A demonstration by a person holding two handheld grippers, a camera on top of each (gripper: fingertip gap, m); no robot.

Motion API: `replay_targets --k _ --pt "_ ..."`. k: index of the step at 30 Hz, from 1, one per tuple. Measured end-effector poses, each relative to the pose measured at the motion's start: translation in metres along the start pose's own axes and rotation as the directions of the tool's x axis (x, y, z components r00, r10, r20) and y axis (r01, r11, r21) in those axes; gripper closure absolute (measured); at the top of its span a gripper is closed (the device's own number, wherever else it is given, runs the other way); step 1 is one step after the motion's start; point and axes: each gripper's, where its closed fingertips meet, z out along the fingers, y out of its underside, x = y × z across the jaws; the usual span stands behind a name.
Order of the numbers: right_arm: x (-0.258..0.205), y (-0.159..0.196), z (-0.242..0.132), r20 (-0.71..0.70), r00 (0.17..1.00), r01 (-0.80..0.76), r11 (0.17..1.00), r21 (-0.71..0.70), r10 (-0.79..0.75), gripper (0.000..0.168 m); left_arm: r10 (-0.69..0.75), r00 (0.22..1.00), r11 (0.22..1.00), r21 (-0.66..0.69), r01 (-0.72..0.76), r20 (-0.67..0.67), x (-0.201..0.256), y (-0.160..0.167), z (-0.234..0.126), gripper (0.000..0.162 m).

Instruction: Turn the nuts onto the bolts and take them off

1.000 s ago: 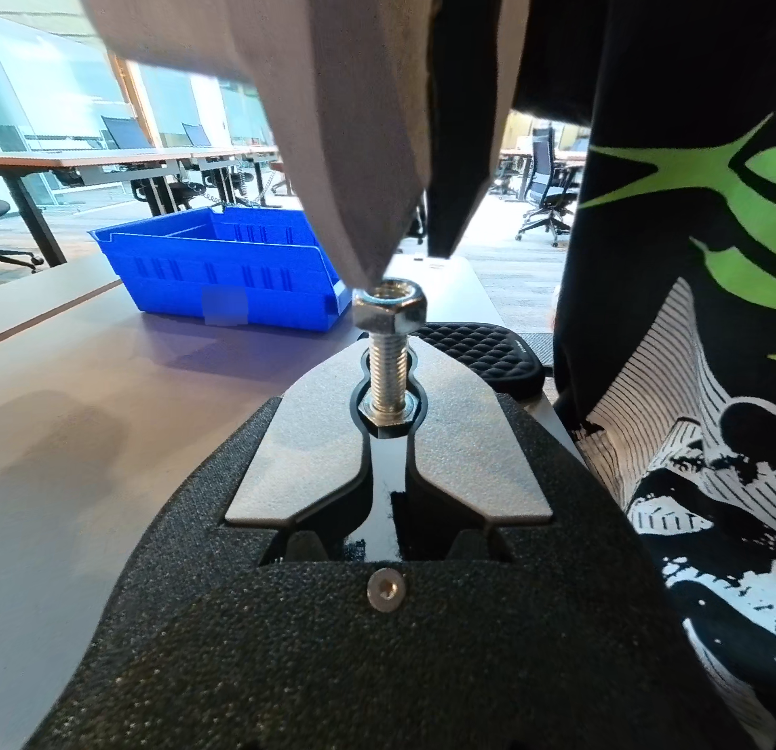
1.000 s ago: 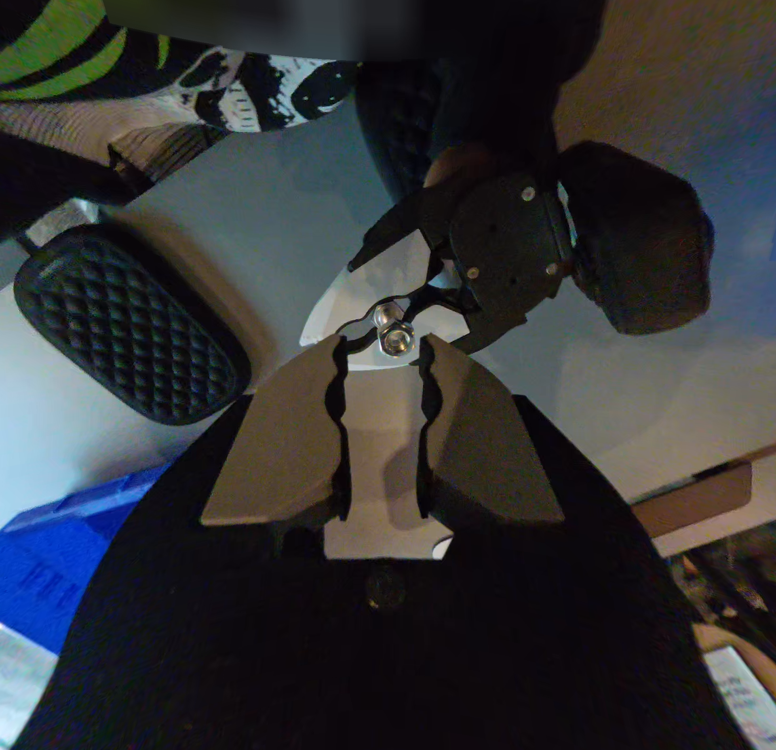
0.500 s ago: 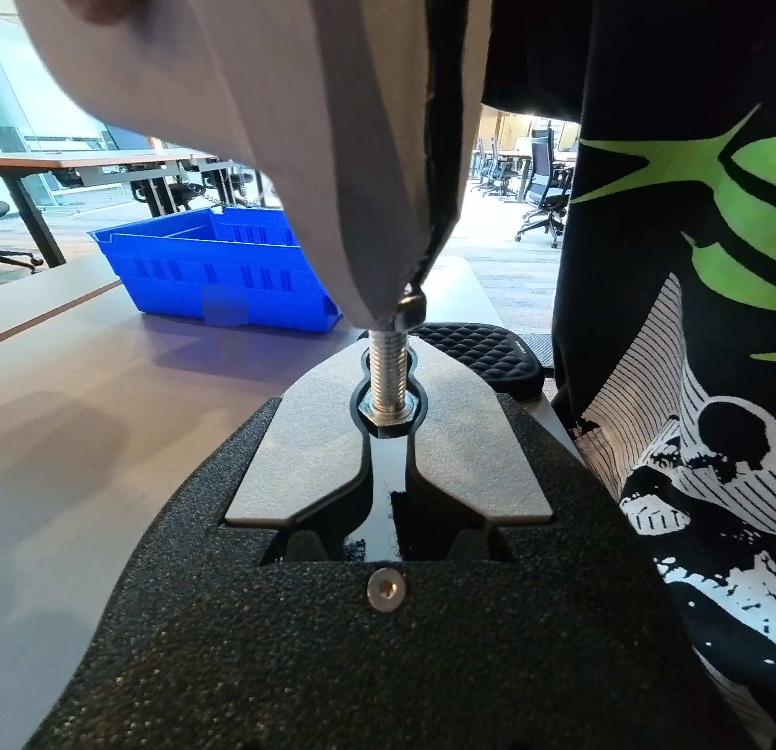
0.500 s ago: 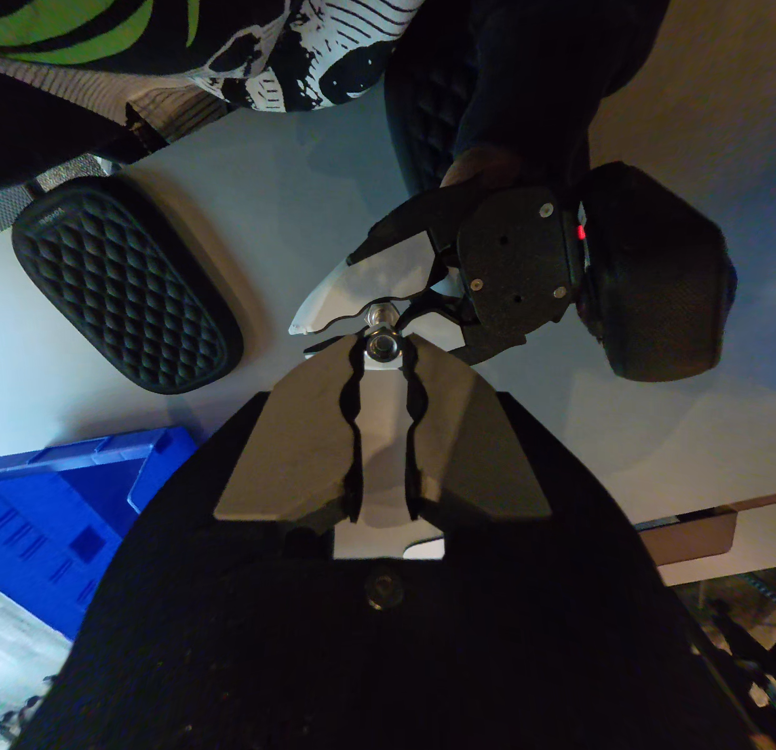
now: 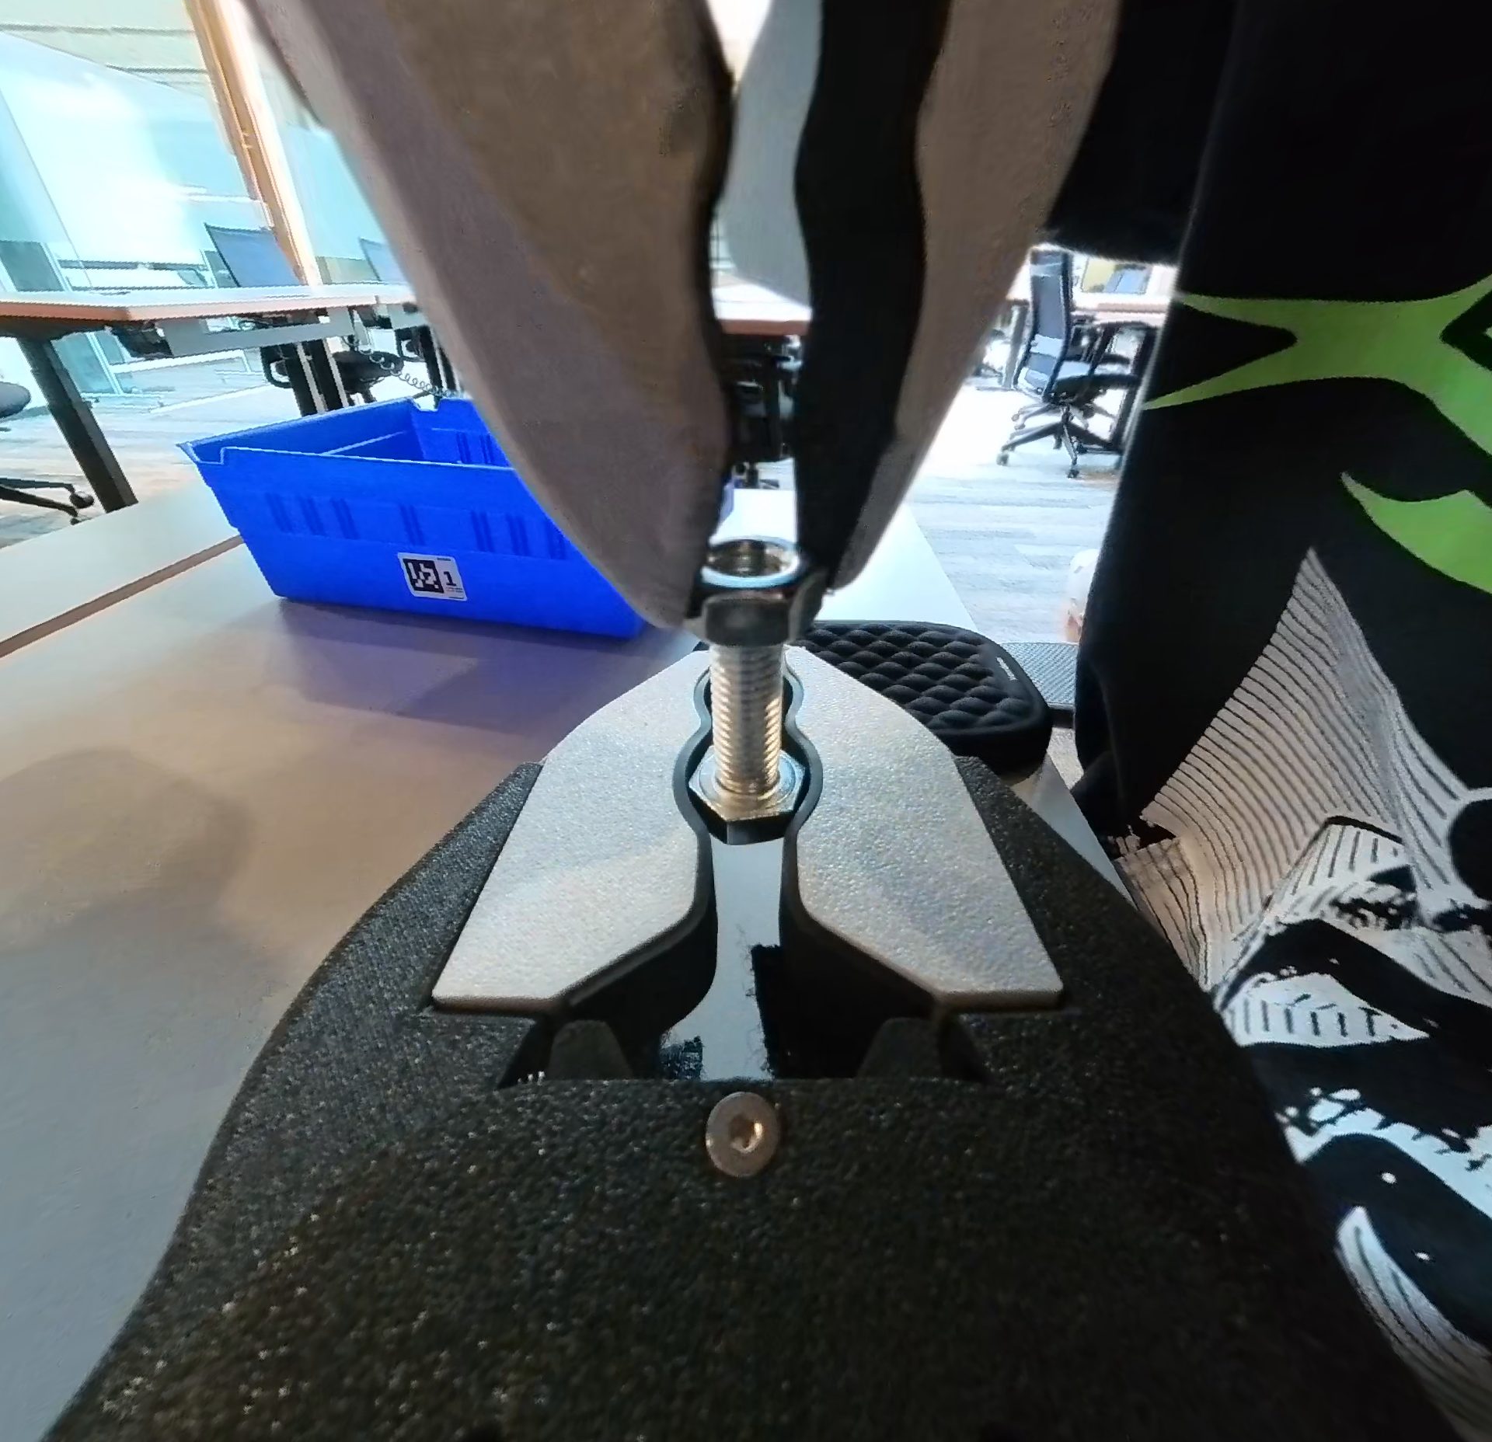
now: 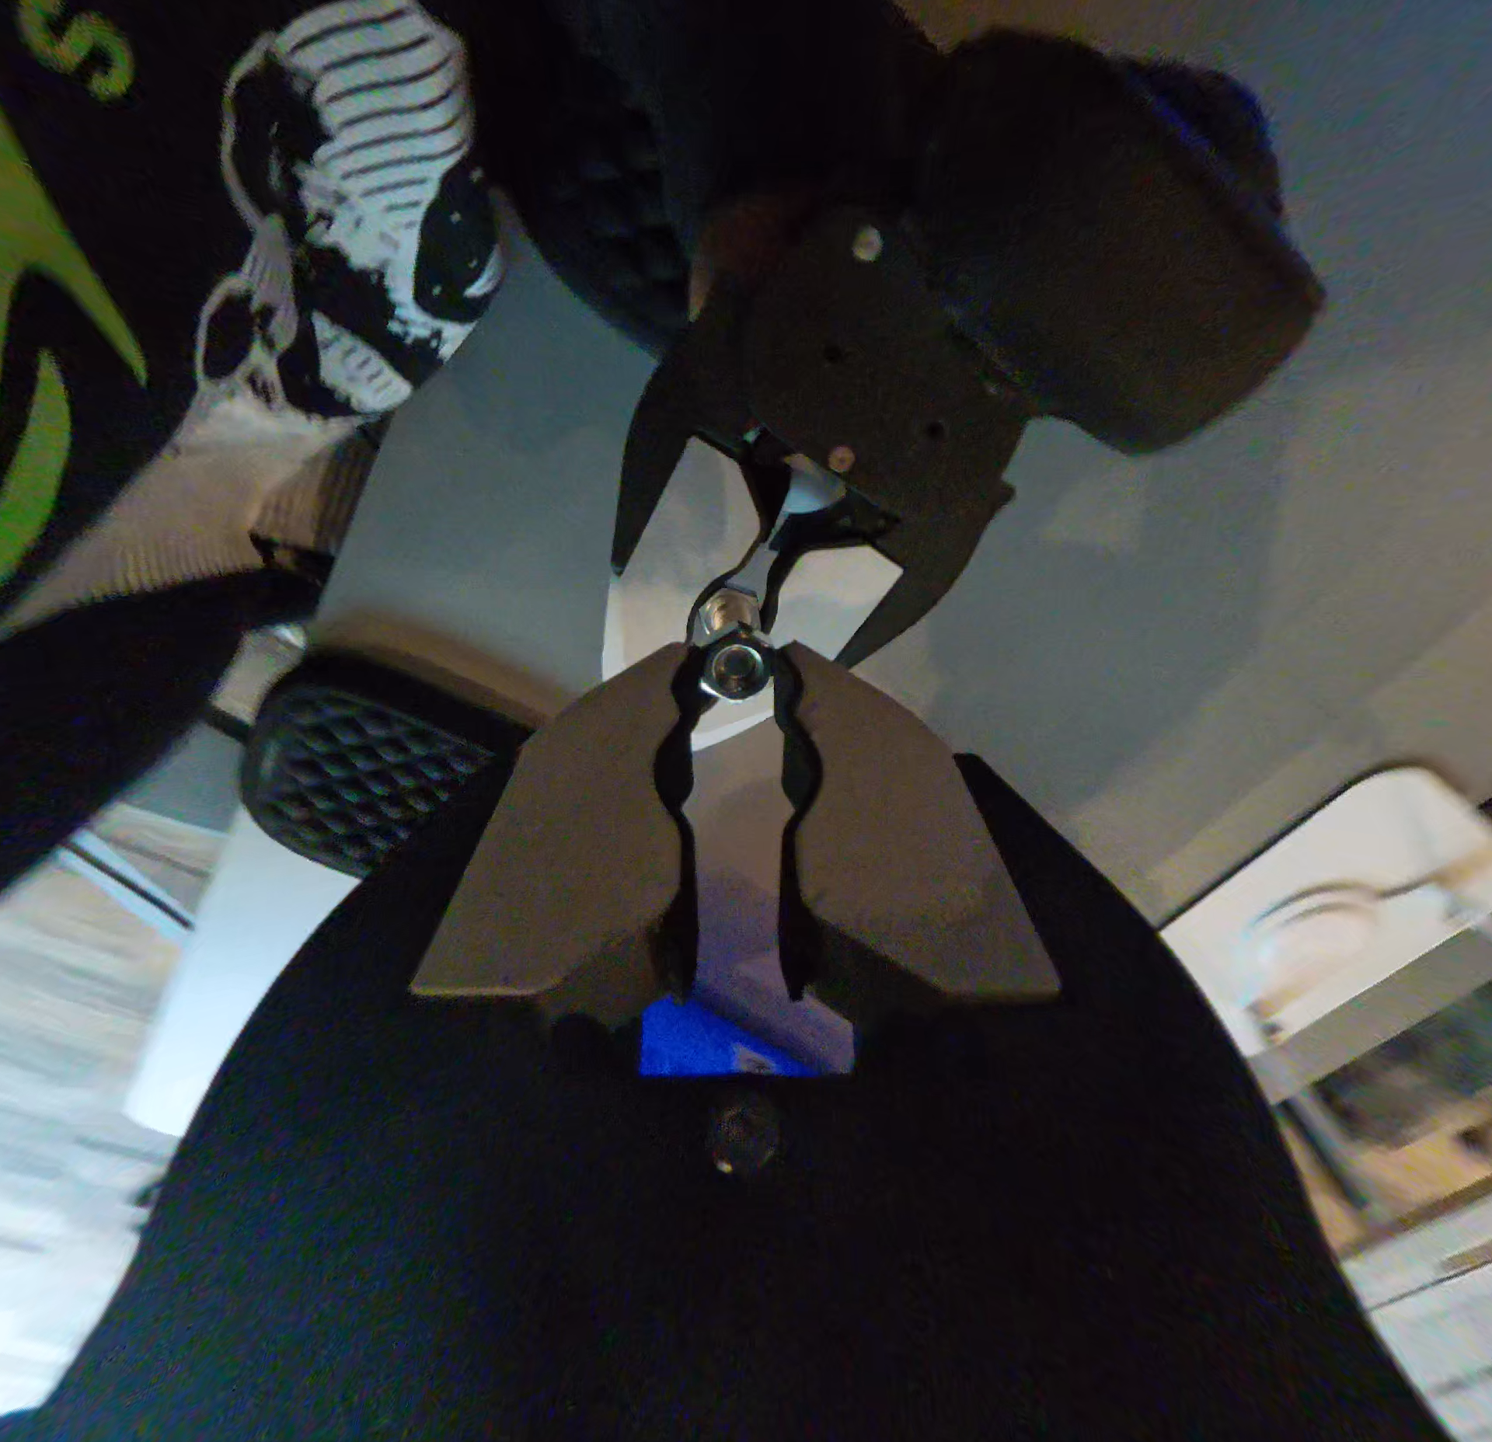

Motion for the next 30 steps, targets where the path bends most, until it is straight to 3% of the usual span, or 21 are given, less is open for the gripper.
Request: replay_targets --k 7,10,12,14,17,20,25,30 --pt "-0.001 0.002 0.002 -0.024 0.913 -0.407 0.913 0.021 0.408 0.152 0.008 1.0 1.0 -0.007 -0.008 0.005 0.0 0.001 0.001 0.15" --pt "0.001 0.001 0.002 -0.032 0.889 -0.455 0.889 0.05 0.456 0.151 0.002 1.0 1.0 0.002 -0.002 0.005 -0.001 0.0 0.001 0.15" --pt "0.001 -0.001 0.001 -0.034 0.895 -0.442 0.894 0.073 0.445 0.139 -0.004 1.0 1.0 0.009 0.004 0.004 -0.001 -0.001 0.0 0.15" --pt "0.003 -0.003 -0.004 -0.054 0.936 -0.344 0.936 0.08 0.349 0.131 -0.003 1.0 1.0 0.011 0.003 0.002 -0.001 -0.002 0.0 0.15" --pt "0.004 -0.003 -0.014 -0.099 0.995 0.022 0.998 0.051 -0.017 0.131 0.001 1.0 1.0 0.008 -0.001 -0.007 0.0 -0.001 0.001 0.151" --pt "-0.007 0.0 -0.015 -0.047 0.917 0.396 0.918 0.012 -0.395 0.132 0.002 1.0 1.0 0.005 -0.002 -0.01 0.001 -0.001 0.001 0.151" --pt "-0.004 0.002 -0.007 0.092 0.857 0.511 0.86 -0.017 -0.507 0.133 0.005 1.0 1.0 0.008 -0.005 -0.001 0.0 -0.001 0.001 0.151" --pt "-0.002 0.003 -0.004 0.132 0.814 0.572 0.82 -0.02 -0.565 0.141 -0.001 1.0 1.0 0.014 0.001 -0.003 0.0 -0.002 0.001 0.151"
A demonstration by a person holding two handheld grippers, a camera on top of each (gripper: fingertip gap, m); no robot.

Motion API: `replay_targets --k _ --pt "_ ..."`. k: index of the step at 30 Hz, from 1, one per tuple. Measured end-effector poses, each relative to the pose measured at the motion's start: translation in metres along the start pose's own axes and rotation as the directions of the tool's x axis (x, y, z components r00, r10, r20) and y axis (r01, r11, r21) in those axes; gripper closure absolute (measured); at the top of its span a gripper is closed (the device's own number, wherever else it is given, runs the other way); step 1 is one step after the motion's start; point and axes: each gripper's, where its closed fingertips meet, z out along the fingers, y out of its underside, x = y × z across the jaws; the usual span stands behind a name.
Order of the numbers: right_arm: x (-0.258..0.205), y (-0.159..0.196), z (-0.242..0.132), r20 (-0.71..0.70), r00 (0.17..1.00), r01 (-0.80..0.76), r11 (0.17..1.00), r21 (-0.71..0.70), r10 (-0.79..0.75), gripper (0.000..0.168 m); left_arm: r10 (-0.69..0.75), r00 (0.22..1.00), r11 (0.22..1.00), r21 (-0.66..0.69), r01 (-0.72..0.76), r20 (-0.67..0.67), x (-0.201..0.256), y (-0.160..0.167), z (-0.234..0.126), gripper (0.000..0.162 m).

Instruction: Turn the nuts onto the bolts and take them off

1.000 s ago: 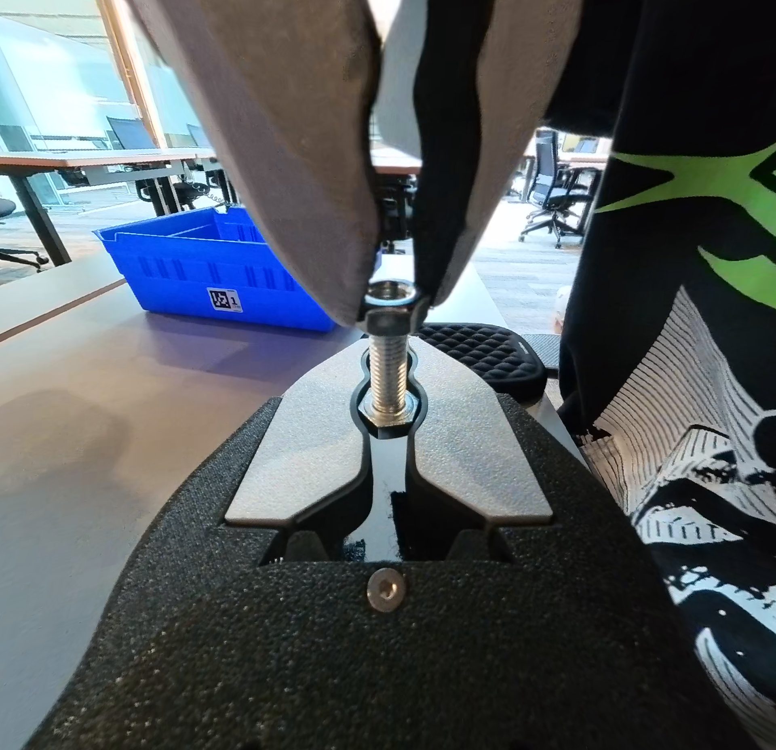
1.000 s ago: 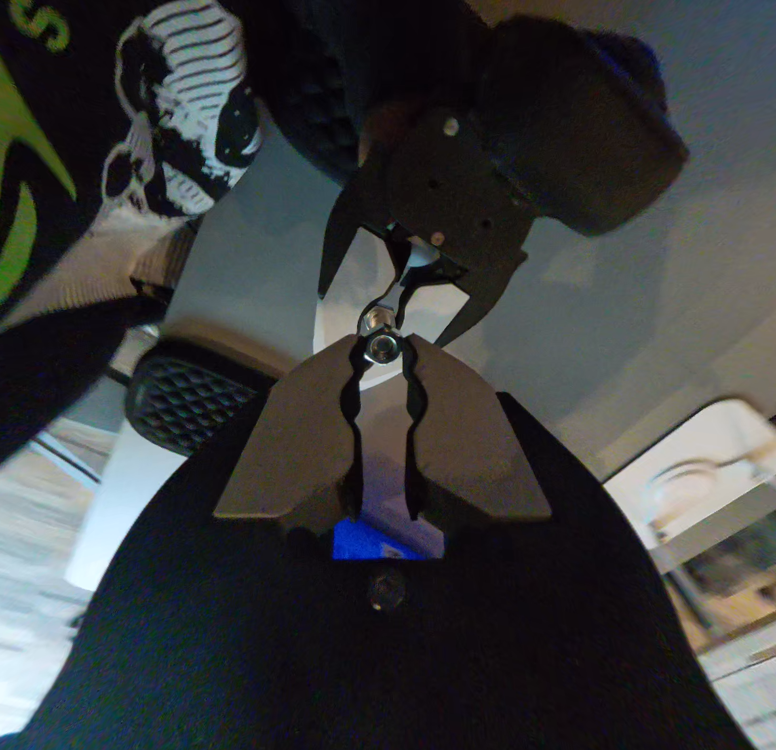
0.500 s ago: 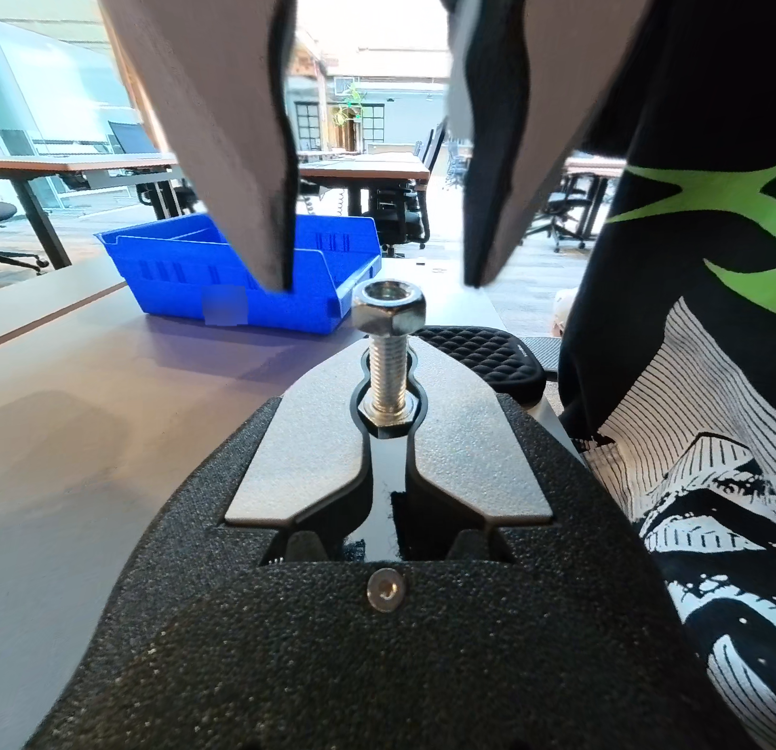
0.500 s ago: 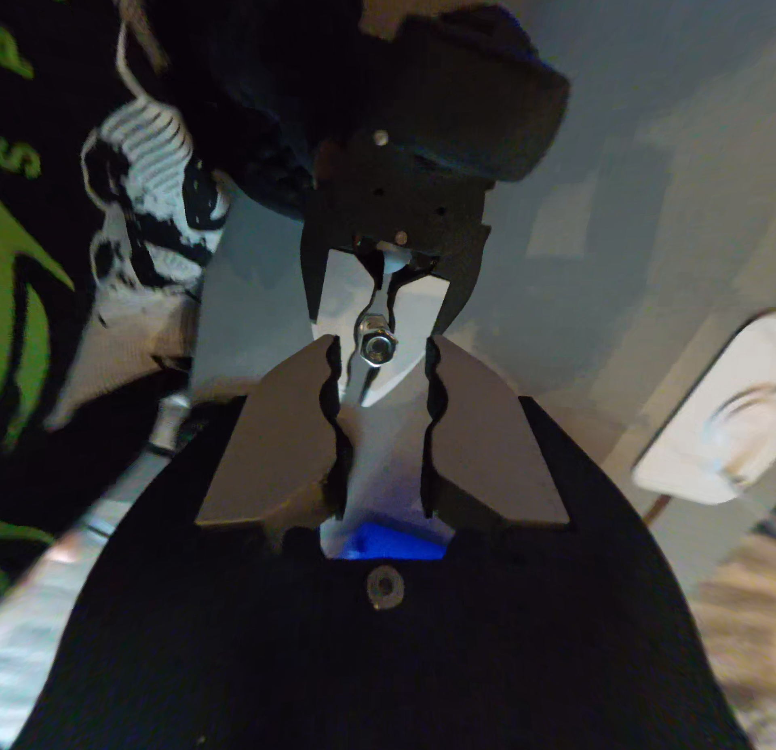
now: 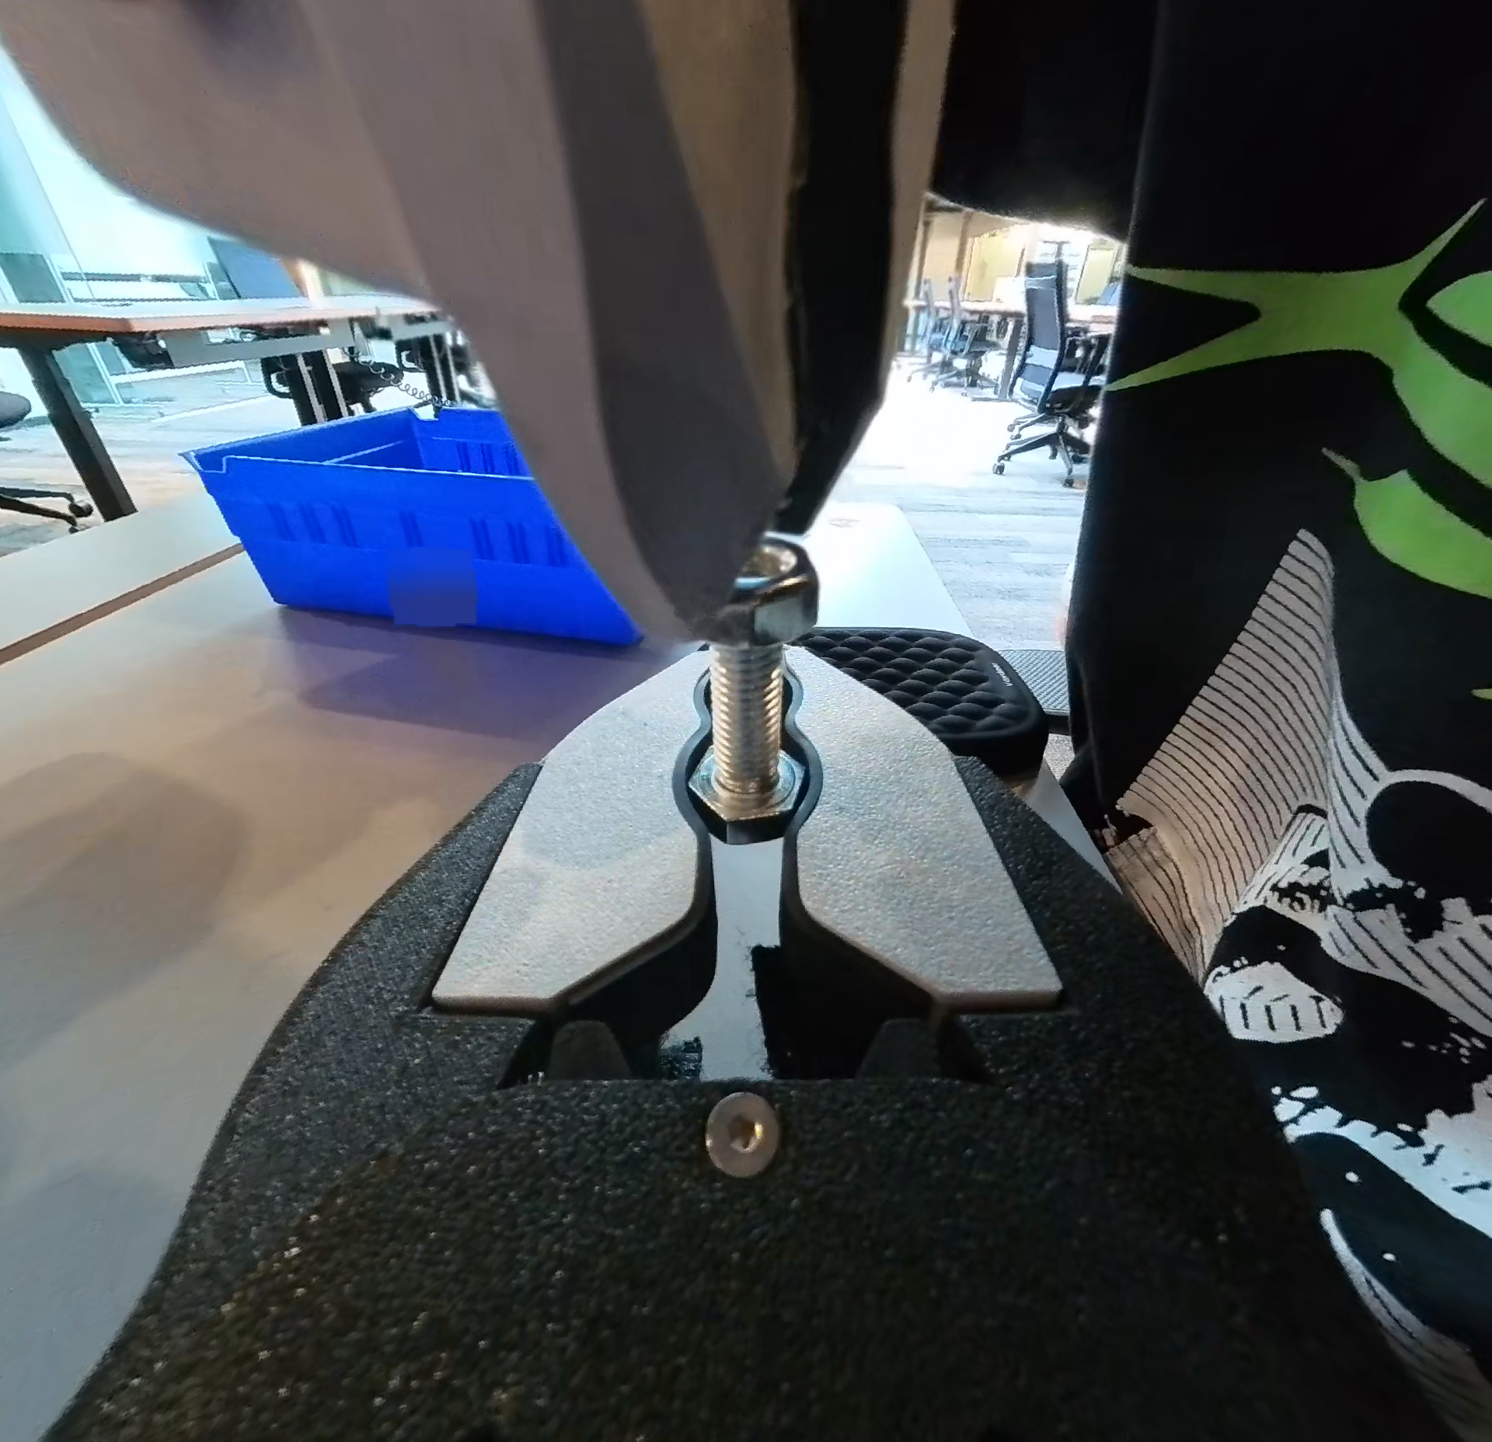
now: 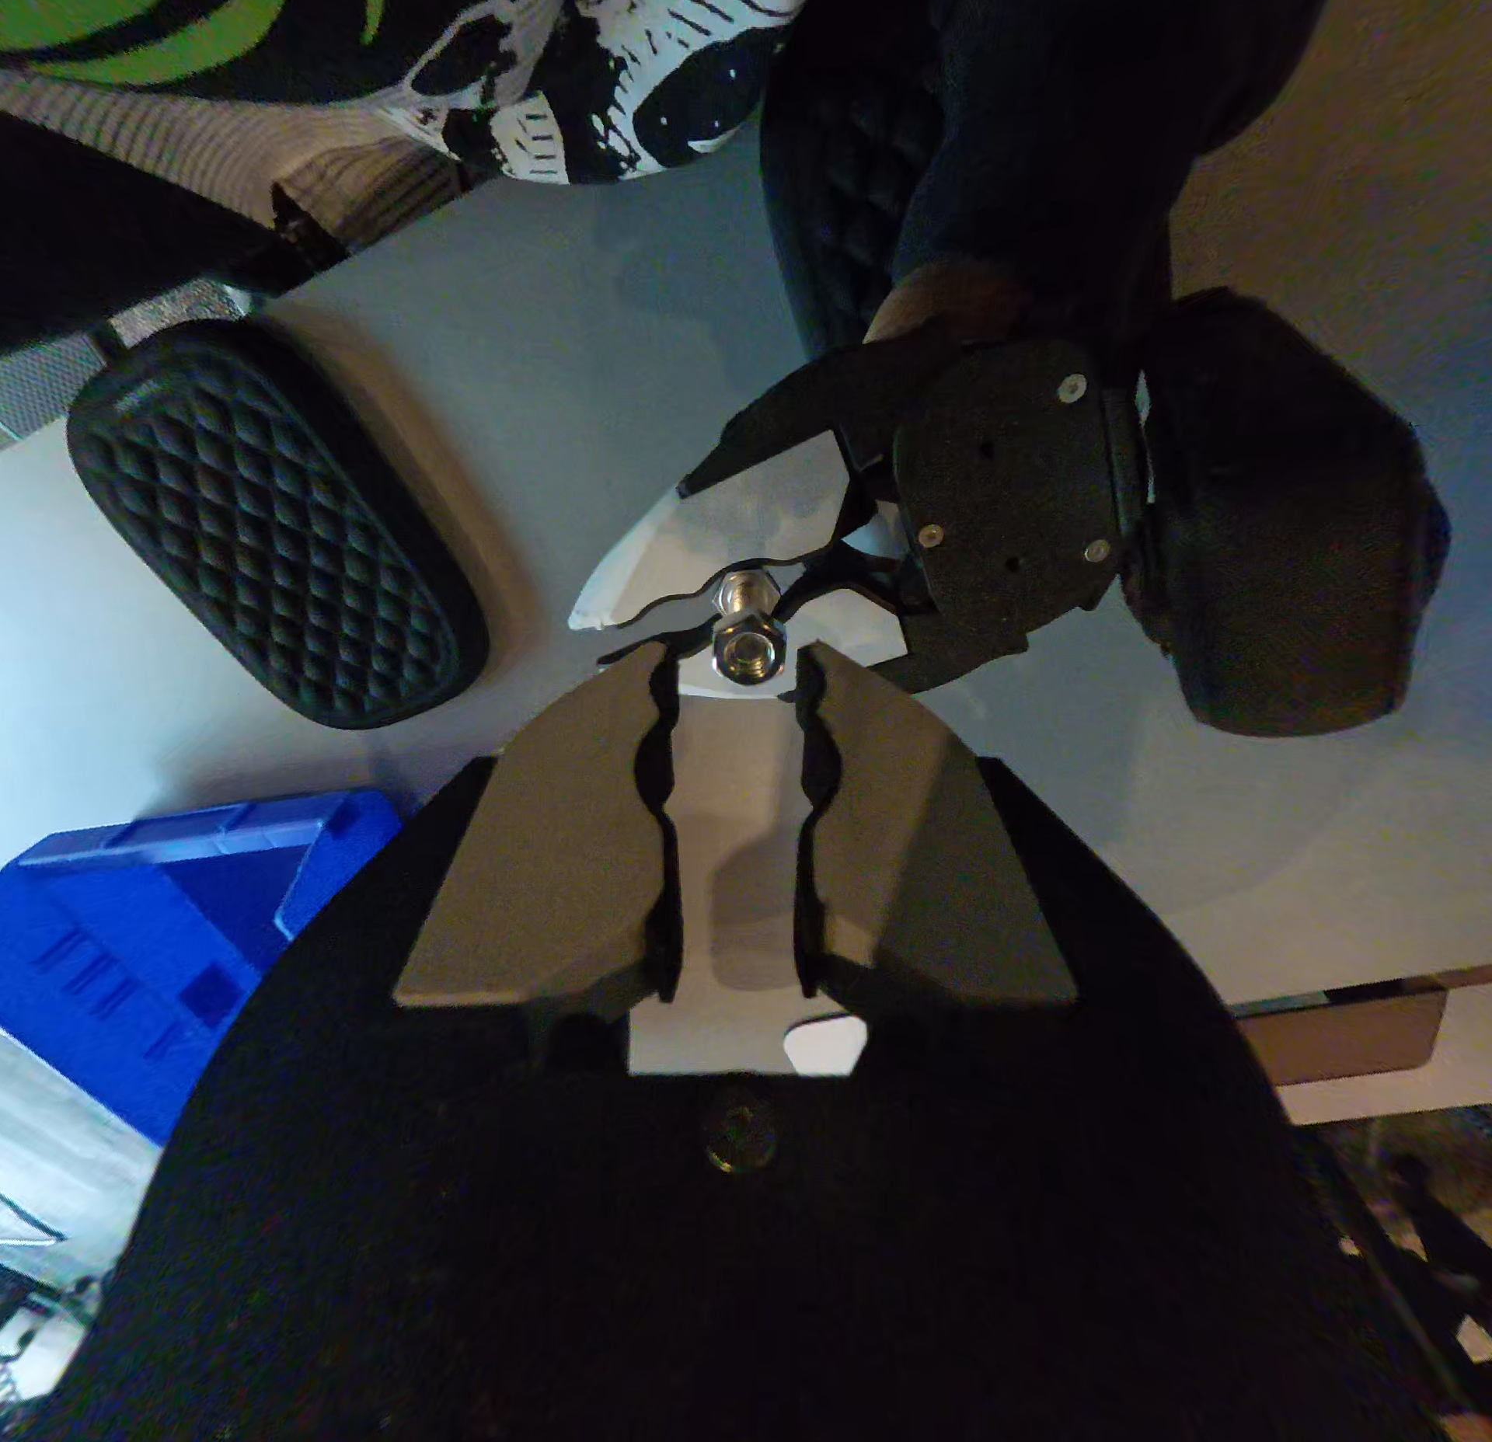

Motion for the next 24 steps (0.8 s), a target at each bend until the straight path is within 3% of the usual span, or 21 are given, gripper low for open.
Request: replay_targets --k 7,13,17,24 --pt "0.0025 0.0001 0.0028 -0.022 0.999 -0.026 1.0 0.015 0.026 0.151 0.001 1.0 1.0 0.001 -0.001 -0.002 0.0006 -0.0002 0.0002 0.151" --pt "0.005 0.0011 0.0018 -0.043 0.958 -0.281 0.959 0.036 0.282 0.151 -0.008 1.0 1.0 0.012 0.008 0.008 -0.0013 -0.0016 -0.0011 0.151" --pt "0.0026 0.0011 0.0029 -0.038 0.855 -0.515 0.855 0.061 0.517 0.152 -0.002 1.0 1.0 0.001 0.002 0.009 -0.0004 -0.0001 -0.0001 0.151" --pt "0.0 0.0028 0.0038 -0.044 0.533 -0.837 0.534 0.117 0.845 0.152 -0.005 1.0 1.0 -0.007 0.006 0.015 -0.0011 0.0011 0.0004 0.151"
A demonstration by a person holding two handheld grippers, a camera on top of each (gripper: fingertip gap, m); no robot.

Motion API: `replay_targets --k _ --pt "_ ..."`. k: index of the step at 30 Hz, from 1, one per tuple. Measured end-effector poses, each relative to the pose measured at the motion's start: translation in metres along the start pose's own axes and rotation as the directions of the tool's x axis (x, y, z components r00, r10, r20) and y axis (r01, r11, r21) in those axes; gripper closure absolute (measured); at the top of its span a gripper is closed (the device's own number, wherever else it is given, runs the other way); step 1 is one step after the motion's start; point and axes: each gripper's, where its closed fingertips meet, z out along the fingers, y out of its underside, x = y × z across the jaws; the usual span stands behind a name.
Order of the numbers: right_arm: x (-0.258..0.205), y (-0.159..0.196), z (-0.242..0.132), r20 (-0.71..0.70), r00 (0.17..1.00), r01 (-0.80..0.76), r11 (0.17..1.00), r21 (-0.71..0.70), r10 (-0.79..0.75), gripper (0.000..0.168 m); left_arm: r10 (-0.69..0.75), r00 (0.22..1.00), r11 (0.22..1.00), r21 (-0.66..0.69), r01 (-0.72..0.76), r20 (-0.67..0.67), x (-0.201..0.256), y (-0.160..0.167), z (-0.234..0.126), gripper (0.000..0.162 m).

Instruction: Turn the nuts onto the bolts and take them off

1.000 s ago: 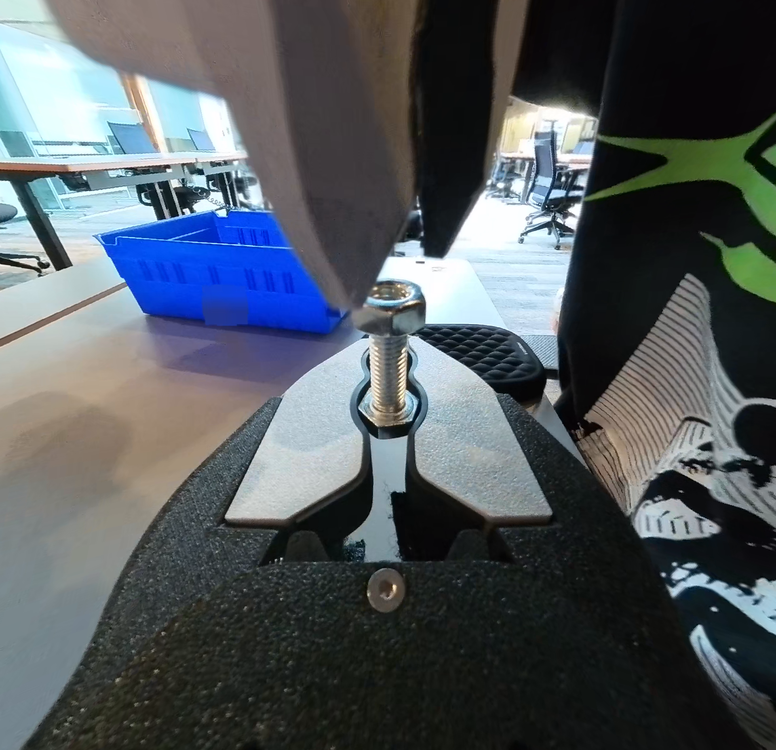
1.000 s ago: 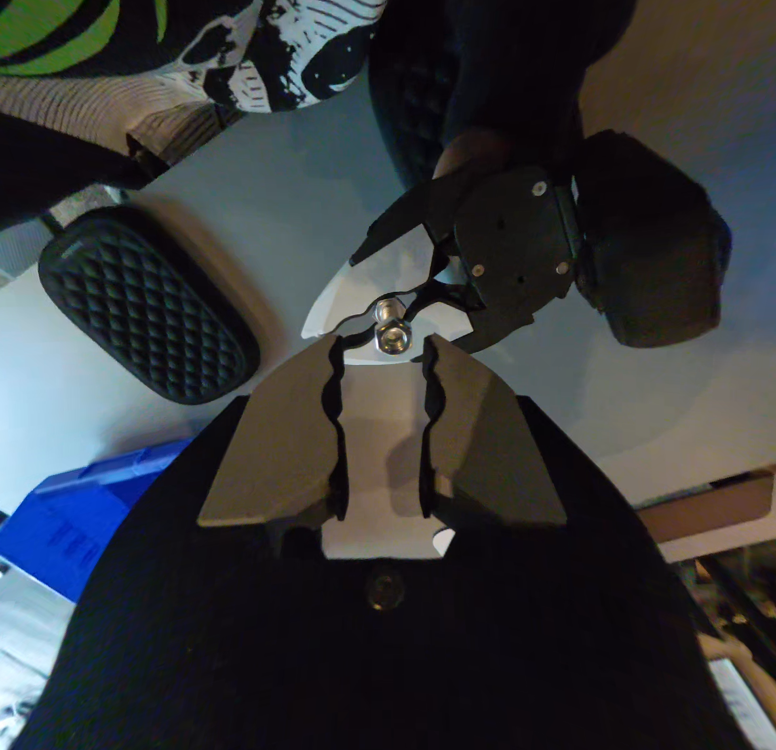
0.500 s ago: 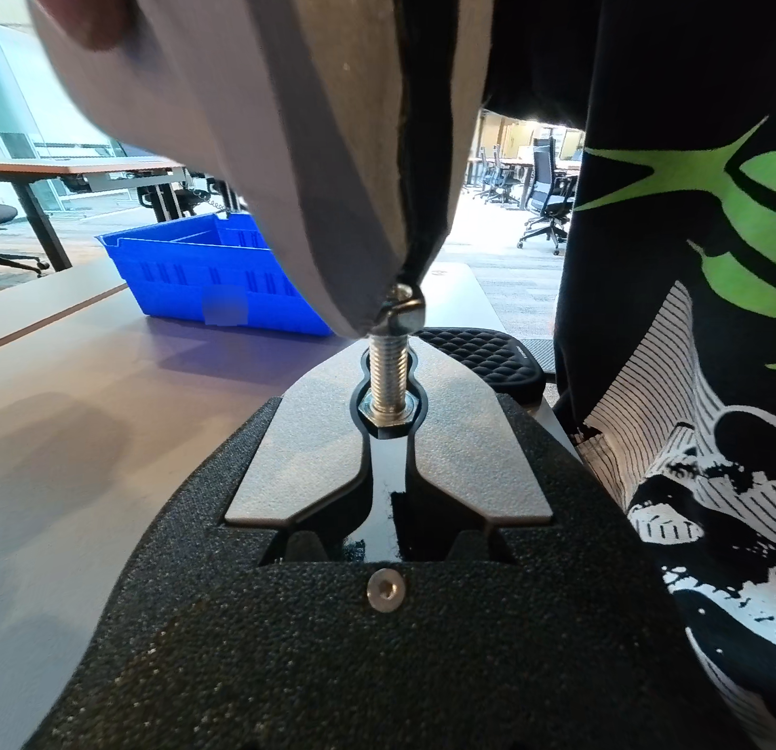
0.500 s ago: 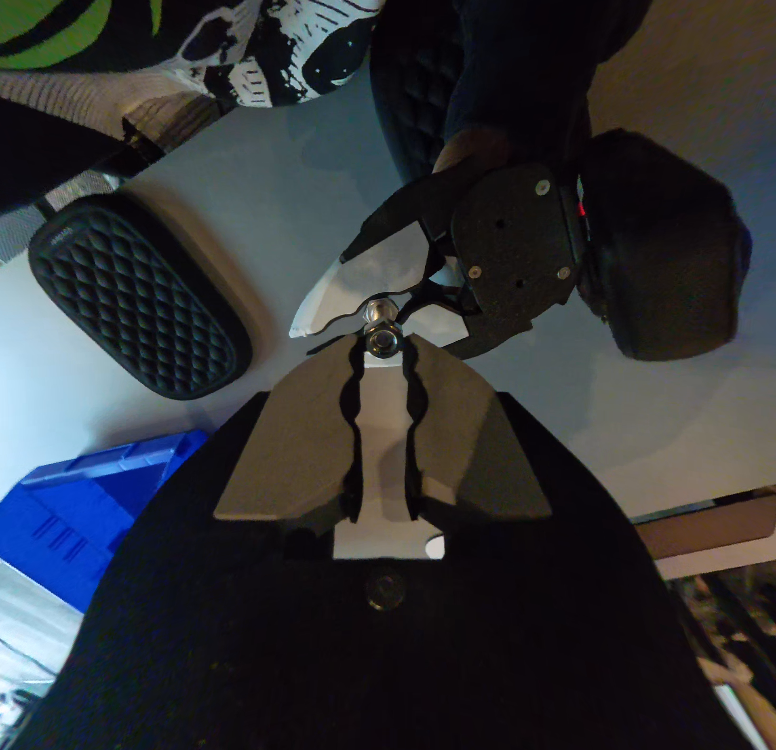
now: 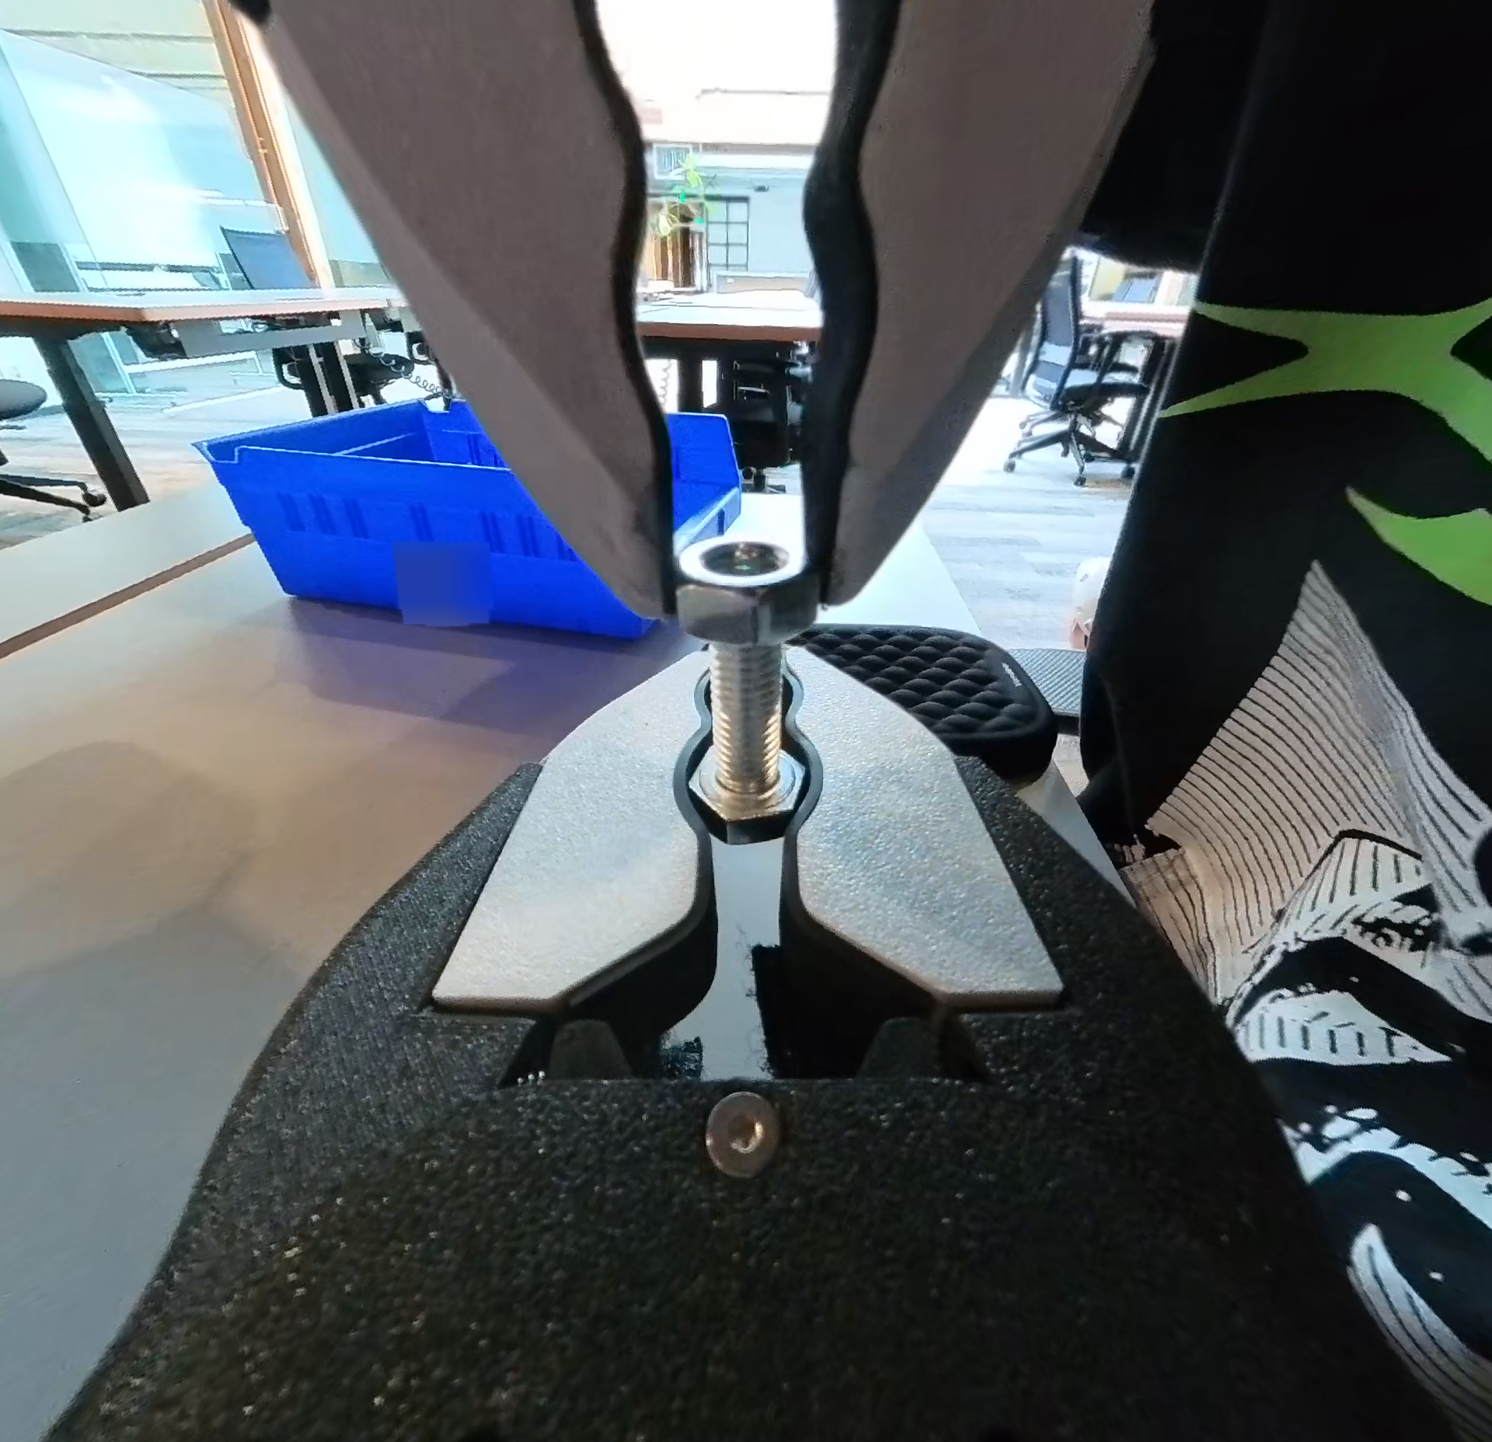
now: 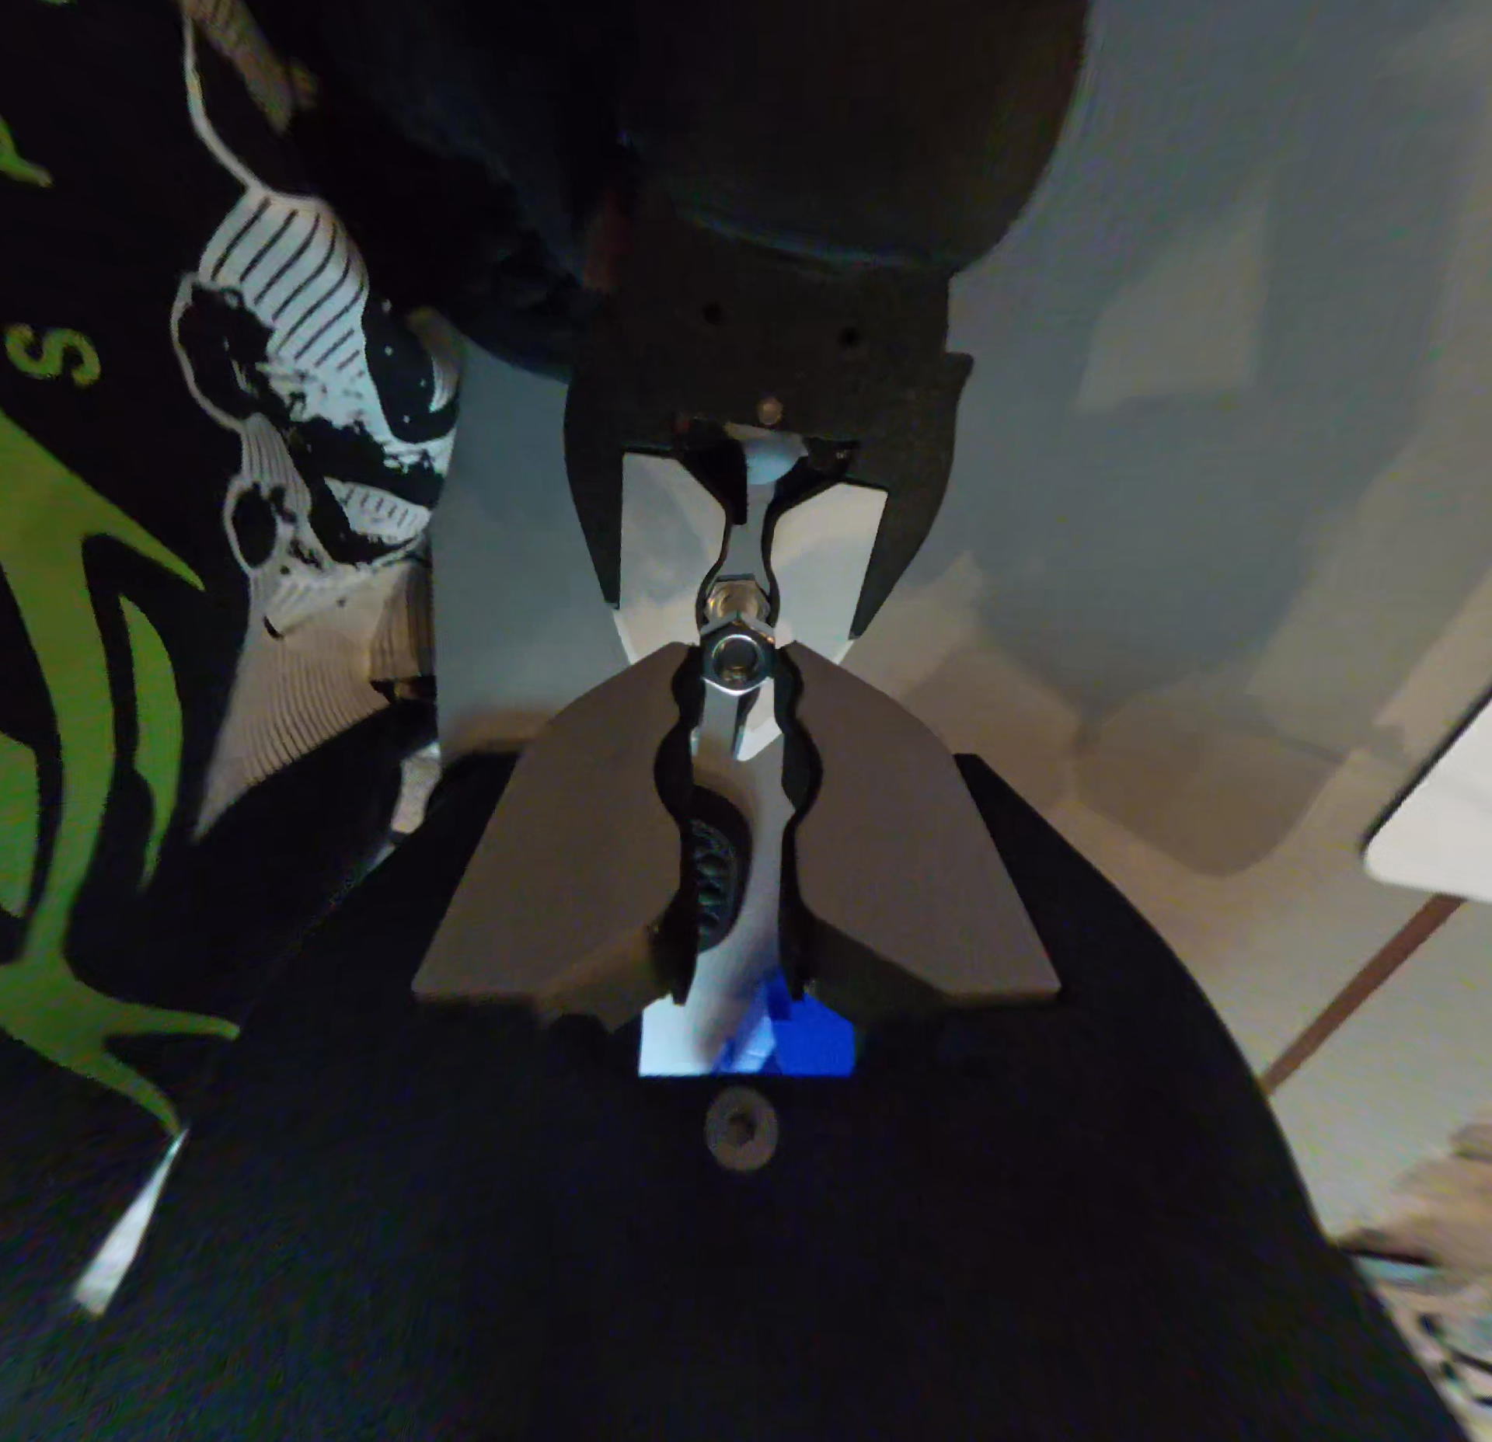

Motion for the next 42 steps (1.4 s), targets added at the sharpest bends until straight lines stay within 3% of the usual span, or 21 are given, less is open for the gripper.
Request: replay_targets --k 3,6,8,10,12,15,21,25,29,33,38,42 --pt "-0.001 -0.001 0.0 -0.012 0.997 -0.073 0.997 0.036 0.074 0.152 0.003 1.0 1.0 -0.003 -0.003 -0.002 0.001 0.0 0.0 0.151" --pt "-0.001 -0.003 0.002 -0.011 0.998 -0.064 0.996 0.063 0.065 0.135 -0.001 1.0 1.0 0.005 0.001 -0.005 0.001 -0.001 0.0 0.151" --pt "-0.001 -0.004 0.0 -0.025 0.999 0.031 0.997 0.068 -0.029 0.123 0.003 1.0 1.0 0.004 -0.003 -0.009 0.002 -0.001 0.0 0.151" --pt "0.002 -0.005 -0.006 -0.057 0.974 0.222 0.972 0.082 -0.218 0.115 0.004 1.0 1.0 0.002 -0.004 -0.013 0.002 -0.001 0.0 0.15" --pt "0.002 -0.003 -0.011 -0.056 0.901 0.432 0.899 0.065 -0.429 0.116 0.002 1.0 1.0 0.0 -0.002 -0.02 0.003 0.0 0.0 0.15" --pt "-0.001 0.0 -0.013 -0.029 0.709 0.705 0.708 0.028 -0.705 0.118 0.005 1.0 1.0 0.0 -0.005 -0.023 0.004 0.0 0.0 0.151" --pt "-0.006 -0.006 -0.009 0.104 0.529 0.844 0.535 0.041 -0.842 0.129 0.003 1.0 1.0 -0.001 -0.003 -0.023 0.004 0.0 0.0 0.151" --pt "-0.006 -0.006 -0.007 0.14 0.48 0.872 0.488 0.03 -0.866 0.138 -0.002 1.0 1.0 0.001 0.002 -0.024 0.003 -0.001 0.0 0.151" --pt "-0.005 -0.005 -0.003 0.147 0.471 0.878 0.479 0.019 -0.87 0.139 -0.001 1.0 1.0 0.001 0.001 -0.027 0.004 -0.001 0.0 0.151" --pt "-0.004 -0.005 -0.001 0.136 0.48 0.873 0.487 0.021 -0.867 0.151 0.001 1.0 1.0 0.001 -0.001 -0.026 0.004 -0.001 0.0 0.151" --pt "-0.004 -0.006 -0.001 0.1 0.603 0.794 0.608 0.024 -0.791 0.151 0.002 1.0 1.0 0.005 -0.002 -0.021 0.003 -0.001 -0.001 0.151" --pt "-0.003 -0.006 0.0 0.052 0.751 0.659 0.752 0.004 -0.658 0.151 0.006 1.0 1.0 -0.001 -0.006 -0.021 0.004 0.0 0.0 0.151"
